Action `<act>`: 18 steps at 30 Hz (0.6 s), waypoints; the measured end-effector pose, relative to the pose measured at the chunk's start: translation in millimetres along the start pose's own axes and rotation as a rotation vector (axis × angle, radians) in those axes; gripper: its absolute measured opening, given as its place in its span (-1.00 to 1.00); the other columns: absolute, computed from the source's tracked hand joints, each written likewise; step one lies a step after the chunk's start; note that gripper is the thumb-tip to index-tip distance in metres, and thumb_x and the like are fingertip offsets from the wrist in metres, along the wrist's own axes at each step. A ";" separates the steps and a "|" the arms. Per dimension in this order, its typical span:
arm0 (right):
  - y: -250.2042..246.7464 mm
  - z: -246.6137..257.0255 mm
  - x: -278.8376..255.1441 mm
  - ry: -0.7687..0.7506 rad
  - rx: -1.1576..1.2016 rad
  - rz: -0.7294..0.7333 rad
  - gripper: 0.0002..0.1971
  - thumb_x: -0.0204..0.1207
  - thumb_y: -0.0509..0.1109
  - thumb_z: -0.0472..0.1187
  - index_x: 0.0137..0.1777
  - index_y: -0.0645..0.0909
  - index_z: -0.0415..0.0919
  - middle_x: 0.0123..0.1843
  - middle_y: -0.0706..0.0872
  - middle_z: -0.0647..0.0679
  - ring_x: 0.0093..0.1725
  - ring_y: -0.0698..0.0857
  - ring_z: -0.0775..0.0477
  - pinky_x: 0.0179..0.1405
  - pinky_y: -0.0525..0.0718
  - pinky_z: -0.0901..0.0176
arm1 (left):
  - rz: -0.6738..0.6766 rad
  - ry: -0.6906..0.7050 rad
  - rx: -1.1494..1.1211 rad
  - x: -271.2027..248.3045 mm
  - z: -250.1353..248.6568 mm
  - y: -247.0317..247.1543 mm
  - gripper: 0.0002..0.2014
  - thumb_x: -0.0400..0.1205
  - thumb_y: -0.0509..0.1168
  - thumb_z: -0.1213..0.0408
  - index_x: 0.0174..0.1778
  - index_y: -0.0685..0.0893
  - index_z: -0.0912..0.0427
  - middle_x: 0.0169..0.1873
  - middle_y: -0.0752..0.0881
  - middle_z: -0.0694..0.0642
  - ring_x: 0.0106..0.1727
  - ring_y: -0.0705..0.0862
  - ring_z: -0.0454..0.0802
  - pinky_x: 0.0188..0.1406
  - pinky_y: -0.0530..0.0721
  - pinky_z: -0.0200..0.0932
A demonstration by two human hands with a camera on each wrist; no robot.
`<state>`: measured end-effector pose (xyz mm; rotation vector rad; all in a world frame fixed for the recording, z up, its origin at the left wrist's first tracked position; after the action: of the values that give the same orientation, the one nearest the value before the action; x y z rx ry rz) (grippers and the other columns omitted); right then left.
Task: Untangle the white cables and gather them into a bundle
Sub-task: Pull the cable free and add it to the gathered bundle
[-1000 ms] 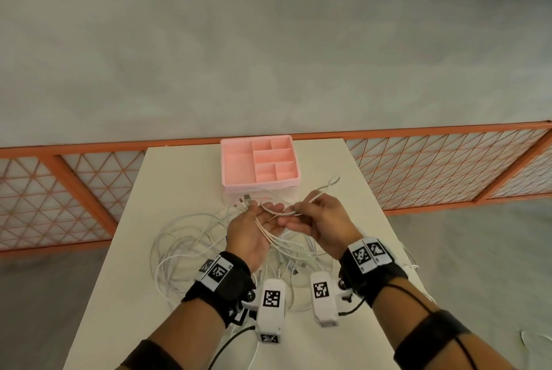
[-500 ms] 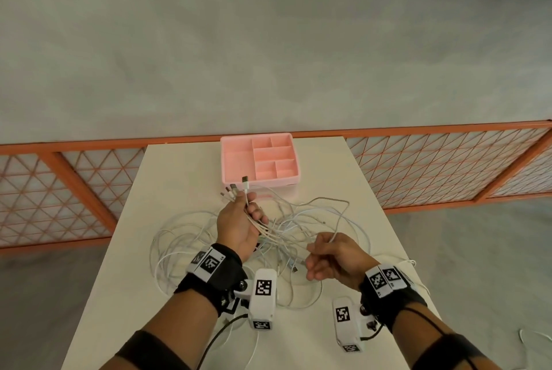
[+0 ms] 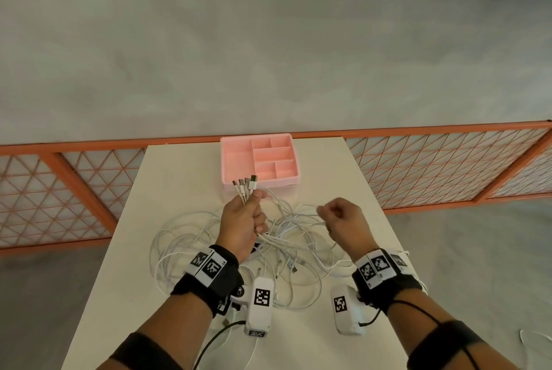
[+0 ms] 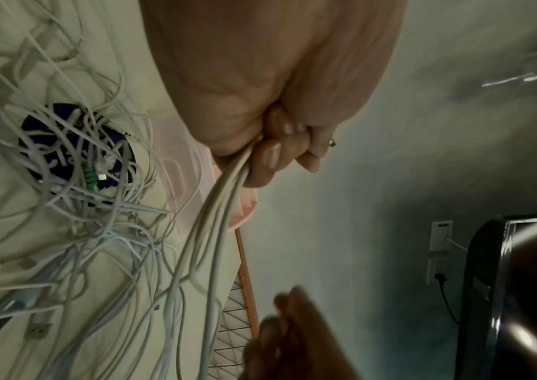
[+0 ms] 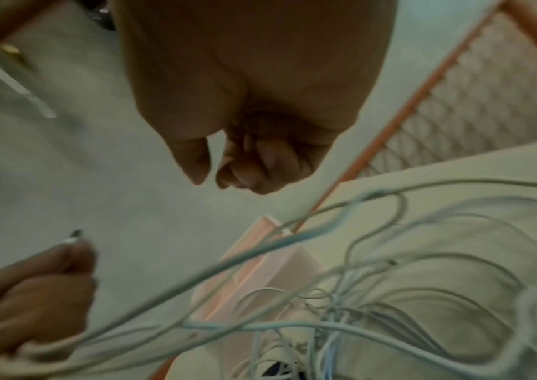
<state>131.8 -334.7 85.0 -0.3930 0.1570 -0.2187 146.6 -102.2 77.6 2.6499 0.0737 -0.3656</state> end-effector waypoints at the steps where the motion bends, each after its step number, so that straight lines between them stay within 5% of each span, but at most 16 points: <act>1: 13.1 16.9 -4.1 -0.093 -0.039 0.073 -0.83 0.54 0.49 -0.11 -0.15 0.67 -0.22 -0.36 0.73 0.03 -0.42 0.64 0.12 -0.34 0.59 0.22 | 0.008 0.008 0.008 -0.4 -0.3 1.6 -0.79 0.80 0.21 0.23 -0.03 0.66 0.26 -0.46 0.17 0.00 -0.54 0.20 -0.12 -0.61 0.30 -0.26; 5: 83.7 46.4 -33.5 -0.257 -0.128 0.475 -0.69 0.52 0.48 0.08 0.22 0.61 0.05 0.07 0.76 0.15 0.11 0.71 0.20 0.15 0.66 0.26 | 0.025 0.012 -0.039 -1.7 -1.7 8.0 -0.74 0.81 0.18 0.17 -0.09 0.63 0.26 -0.51 0.24 -0.01 -0.56 0.25 -0.12 -0.55 0.34 -0.20; 8: 116.4 43.0 -46.2 -0.316 -0.238 0.604 -0.64 0.55 0.44 0.11 0.26 0.52 0.00 0.01 0.73 0.09 -0.01 0.71 0.10 0.02 0.65 0.20 | 0.035 0.006 -0.160 -3.0 -7.4 9.4 -0.73 0.82 0.15 0.15 -0.13 0.55 0.22 -0.53 0.28 -0.02 -0.57 0.26 -0.12 -0.56 0.39 -0.20; 11: 112.5 23.7 -41.3 -0.374 -0.546 0.577 -0.79 0.67 0.30 0.04 -0.07 0.53 -0.08 -0.21 0.67 0.01 -0.22 0.62 -0.03 -0.23 0.48 0.12 | 0.027 0.058 -0.244 -1.2 -35.2 -1.5 -0.70 0.84 0.09 0.14 -0.19 0.51 0.15 -0.52 0.29 -0.05 -0.56 0.22 -0.14 -0.61 0.33 -0.27; 18: 19.8 -50.8 7.5 -0.197 -0.816 0.343 -0.61 0.68 0.25 0.12 -0.34 0.39 -0.03 -0.38 0.51 0.08 -0.20 0.59 -0.15 -0.21 0.47 0.05 | -0.109 0.193 -0.319 14.5 -109.0 -60.0 -0.65 0.84 0.06 0.10 -0.26 0.48 0.08 -0.58 0.27 -0.10 -0.64 0.15 -0.20 -0.71 0.12 -0.32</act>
<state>132.8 -337.0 30.0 -1.1818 0.1111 0.2399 180.3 0.4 141.0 2.3613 0.3116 -0.1191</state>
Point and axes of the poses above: each hand's wrist, its own x-axis towards the middle knuckle, its own y-axis out of the palm, z = x × y, the point moved 9 cm from there along x, towards the middle knuckle
